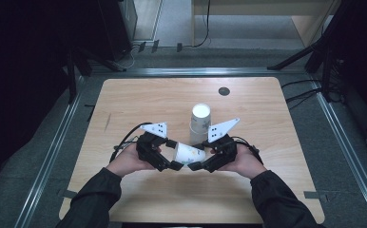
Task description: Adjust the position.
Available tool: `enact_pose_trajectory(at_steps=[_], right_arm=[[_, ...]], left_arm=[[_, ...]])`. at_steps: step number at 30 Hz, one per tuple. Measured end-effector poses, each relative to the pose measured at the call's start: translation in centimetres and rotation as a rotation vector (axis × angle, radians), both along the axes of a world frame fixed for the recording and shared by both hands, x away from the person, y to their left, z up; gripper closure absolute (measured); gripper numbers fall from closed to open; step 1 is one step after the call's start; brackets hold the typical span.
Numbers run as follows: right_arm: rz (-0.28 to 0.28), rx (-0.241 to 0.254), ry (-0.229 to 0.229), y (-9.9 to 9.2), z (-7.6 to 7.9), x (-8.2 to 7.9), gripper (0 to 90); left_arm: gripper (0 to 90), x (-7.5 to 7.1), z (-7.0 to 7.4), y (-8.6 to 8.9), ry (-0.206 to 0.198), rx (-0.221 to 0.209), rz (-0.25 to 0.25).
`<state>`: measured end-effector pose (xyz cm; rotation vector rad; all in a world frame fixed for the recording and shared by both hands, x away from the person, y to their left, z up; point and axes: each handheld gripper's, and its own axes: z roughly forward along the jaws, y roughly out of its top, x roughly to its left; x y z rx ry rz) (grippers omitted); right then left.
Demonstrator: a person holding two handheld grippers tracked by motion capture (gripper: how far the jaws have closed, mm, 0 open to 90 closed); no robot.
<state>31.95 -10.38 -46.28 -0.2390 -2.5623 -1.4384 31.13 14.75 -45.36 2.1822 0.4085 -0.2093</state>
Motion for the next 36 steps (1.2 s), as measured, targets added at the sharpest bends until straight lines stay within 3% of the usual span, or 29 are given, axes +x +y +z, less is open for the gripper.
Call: enact_pose_trajectory(at_steps=[3, 9, 20, 26, 30, 36], right_arm=[[0.002, -0.005, 0.001, 0.1, -0.1, 0.0, 33.4], [0.0, -0.006, 0.007, 0.1, -0.1, 0.0, 33.4], [-0.029, -0.029, 0.001, 0.1, -0.3, 0.2, 26.4], [-0.055, -0.062, -0.028, -0.1, -0.5, 0.1, 25.4], [-0.072, -0.071, -0.024, -0.3, -0.7, 0.1, 25.3], [-0.078, -0.084, -0.032, -0.3, -0.9, 0.0, 25.1]], left_arm=[[21.0, 0.0, 0.0, 0.0, -0.006, -0.004, -0.015], [22.9, -0.1, 0.0, 0.0, -0.012, -0.005, -0.018], [23.4, 0.2, 1.3, 0.6, -0.03, 0.04, -0.003], [23.3, 0.7, 2.9, 0.2, -0.033, 0.136, 0.026], [23.3, 0.8, 3.8, -0.5, -0.074, 0.213, -0.009], [23.4, 0.8, 4.1, -1.9, -0.103, 0.318, -0.065]])
